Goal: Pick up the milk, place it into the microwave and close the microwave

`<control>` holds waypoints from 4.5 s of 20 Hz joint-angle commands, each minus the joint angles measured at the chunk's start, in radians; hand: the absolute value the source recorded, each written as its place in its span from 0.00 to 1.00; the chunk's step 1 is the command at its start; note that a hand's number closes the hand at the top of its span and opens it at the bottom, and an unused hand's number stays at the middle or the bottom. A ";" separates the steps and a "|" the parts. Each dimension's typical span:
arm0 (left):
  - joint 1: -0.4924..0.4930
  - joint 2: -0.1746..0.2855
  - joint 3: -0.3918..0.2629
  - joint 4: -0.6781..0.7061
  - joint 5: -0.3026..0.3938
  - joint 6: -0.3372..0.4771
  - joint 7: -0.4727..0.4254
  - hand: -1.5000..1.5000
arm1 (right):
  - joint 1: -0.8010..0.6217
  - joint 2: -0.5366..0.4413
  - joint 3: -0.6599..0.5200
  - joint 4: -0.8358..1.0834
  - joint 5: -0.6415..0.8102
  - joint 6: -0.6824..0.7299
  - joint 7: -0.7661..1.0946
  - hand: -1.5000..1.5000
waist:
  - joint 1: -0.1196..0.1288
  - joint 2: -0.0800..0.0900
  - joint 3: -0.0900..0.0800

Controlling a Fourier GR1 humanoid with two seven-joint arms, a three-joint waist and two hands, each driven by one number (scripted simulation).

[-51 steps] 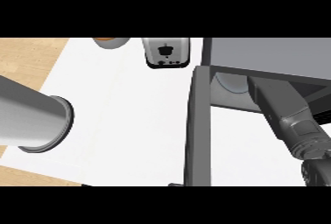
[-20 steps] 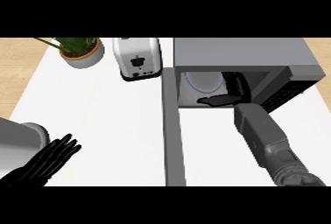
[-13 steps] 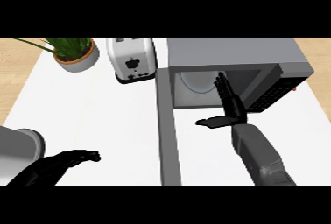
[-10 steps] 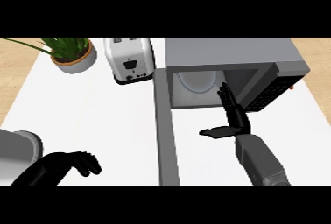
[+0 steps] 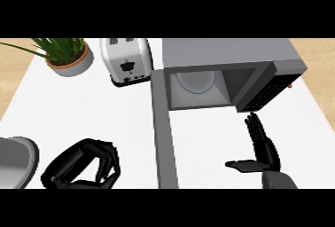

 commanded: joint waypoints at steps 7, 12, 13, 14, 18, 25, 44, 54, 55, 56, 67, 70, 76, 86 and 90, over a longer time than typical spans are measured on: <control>-0.102 0.000 -0.213 0.225 -0.217 0.190 -0.186 1.00 | 0.354 -0.106 0.013 -0.404 -0.111 0.190 0.018 0.00 | 0.004 0.010 -0.001; -0.146 0.000 -0.358 0.315 -0.211 0.321 -0.242 1.00 | 0.524 -0.099 0.045 -0.682 -0.193 0.240 0.088 0.00 | 0.009 0.013 -0.001; -0.146 0.000 -0.439 0.330 -0.237 0.382 -0.283 1.00 | 0.492 -0.106 0.031 -0.702 -0.227 0.249 0.101 0.00 | 0.021 0.015 0.000; -0.149 0.000 -0.471 0.364 -0.214 0.415 -0.292 1.00 | 0.564 -0.143 0.039 -0.739 -0.230 0.294 0.083 0.00 | 0.013 0.015 0.000; -0.173 0.000 -0.641 0.423 -0.146 0.488 -0.210 1.00 | 0.642 -0.146 0.069 -0.884 -0.323 0.363 0.154 0.00 | 0.009 0.016 0.002; -0.307 0.000 -0.881 0.522 -0.018 0.798 -0.168 1.00 | 0.713 -0.185 0.130 -1.171 -0.444 0.389 0.325 0.00 | -0.013 0.022 0.000; -0.718 0.001 -0.969 0.628 0.337 1.347 -0.169 1.00 | 0.762 -0.232 0.222 -1.540 -0.598 0.344 0.583 0.00 | -0.108 0.043 -0.001; -0.928 0.000 -0.919 0.783 0.499 1.397 -0.202 1.00 | 0.730 -0.272 0.212 -1.644 -0.675 0.274 0.709 0.00 | -0.122 0.063 0.000; -0.911 0.000 -0.924 0.810 0.514 1.402 -0.234 1.00 | 0.742 -0.255 0.223 -1.642 -0.667 0.266 0.705 0.00 | -0.127 0.065 0.001; -0.943 0.000 -0.910 0.811 0.532 1.407 -0.221 1.00 | 0.740 -0.271 0.218 -1.636 -0.680 0.273 0.718 0.00 | -0.143 0.070 0.001; -1.042 0.000 -0.823 0.969 0.708 1.358 -0.308 1.00 | 0.724 -0.296 0.181 -1.674 -0.739 0.246 0.759 0.00 | -0.163 0.082 0.003; -1.042 0.000 -0.825 0.974 0.743 1.352 -0.332 1.00 | 0.709 -0.310 0.174 -1.679 -0.753 0.234 0.782 0.00 | -0.161 0.086 0.002; -1.020 0.000 -0.810 0.984 0.820 1.343 -0.367 1.00 | 0.688 -0.308 0.175 -1.685 -0.775 0.231 0.783 0.00 | -0.175 0.097 0.003; -1.042 0.000 -0.797 1.003 0.871 1.419 -0.432 1.00 | 0.680 -0.348 0.177 -1.727 -0.827 0.262 0.811 0.00 | -0.191 0.096 0.004; -1.037 0.000 -0.803 1.008 0.891 1.422 -0.462 1.00 | 0.664 -0.354 0.181 -1.732 -0.849 0.279 0.807 0.00 | -0.190 0.102 0.005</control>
